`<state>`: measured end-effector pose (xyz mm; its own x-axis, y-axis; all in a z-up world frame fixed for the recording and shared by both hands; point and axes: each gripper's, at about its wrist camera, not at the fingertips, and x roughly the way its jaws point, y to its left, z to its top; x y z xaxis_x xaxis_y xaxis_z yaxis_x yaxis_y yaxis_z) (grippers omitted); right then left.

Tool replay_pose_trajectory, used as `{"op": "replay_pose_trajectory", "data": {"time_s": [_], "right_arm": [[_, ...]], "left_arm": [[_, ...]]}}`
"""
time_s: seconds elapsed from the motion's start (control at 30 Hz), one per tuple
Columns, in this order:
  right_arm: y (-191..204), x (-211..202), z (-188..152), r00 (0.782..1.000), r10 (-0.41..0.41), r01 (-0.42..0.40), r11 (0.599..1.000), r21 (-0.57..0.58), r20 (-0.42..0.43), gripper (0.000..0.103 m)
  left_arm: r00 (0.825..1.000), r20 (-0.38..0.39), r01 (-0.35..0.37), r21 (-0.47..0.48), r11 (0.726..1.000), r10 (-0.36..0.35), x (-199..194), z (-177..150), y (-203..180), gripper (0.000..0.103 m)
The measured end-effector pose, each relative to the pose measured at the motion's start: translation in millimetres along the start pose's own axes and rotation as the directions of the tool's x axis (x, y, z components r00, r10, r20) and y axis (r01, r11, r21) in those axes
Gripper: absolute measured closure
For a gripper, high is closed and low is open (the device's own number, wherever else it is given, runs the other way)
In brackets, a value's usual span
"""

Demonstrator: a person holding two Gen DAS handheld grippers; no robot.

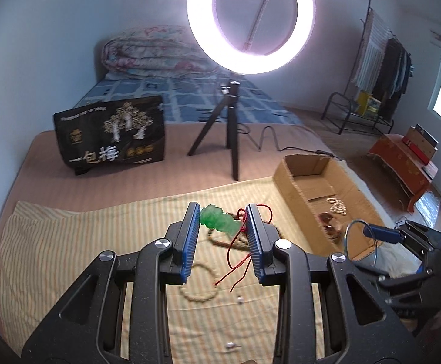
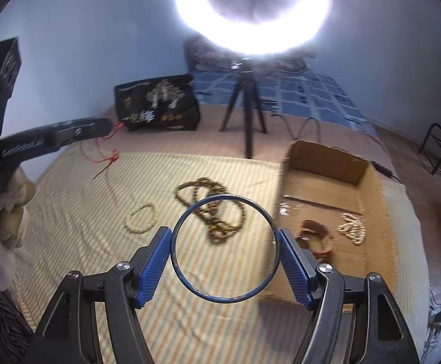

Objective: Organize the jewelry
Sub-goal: 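Carry the pendant and bangle into the box and open both tools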

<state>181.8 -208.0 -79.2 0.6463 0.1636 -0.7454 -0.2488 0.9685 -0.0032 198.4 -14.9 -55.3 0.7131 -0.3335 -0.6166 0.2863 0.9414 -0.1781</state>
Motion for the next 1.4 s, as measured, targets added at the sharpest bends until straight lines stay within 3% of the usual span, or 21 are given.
{"op": "replay_pose_trajectory", "data": {"time_s": [0.6,1.4], "right_arm": [[-102,-9,25,0.994,-0.096,0.084,0.981,0.176,0.058,0.03],[-180,47,35,0.99,-0.141,0.138,0.948,0.285,-0.013,0.03]], "left_arm": [[0.993,0.015,0.117,0.041,0.992,-0.118,24,22,-87,0.073],[0.983,-0.074,0.176,0.1,0.979,-0.169,80,1,-165,0.073]]}}
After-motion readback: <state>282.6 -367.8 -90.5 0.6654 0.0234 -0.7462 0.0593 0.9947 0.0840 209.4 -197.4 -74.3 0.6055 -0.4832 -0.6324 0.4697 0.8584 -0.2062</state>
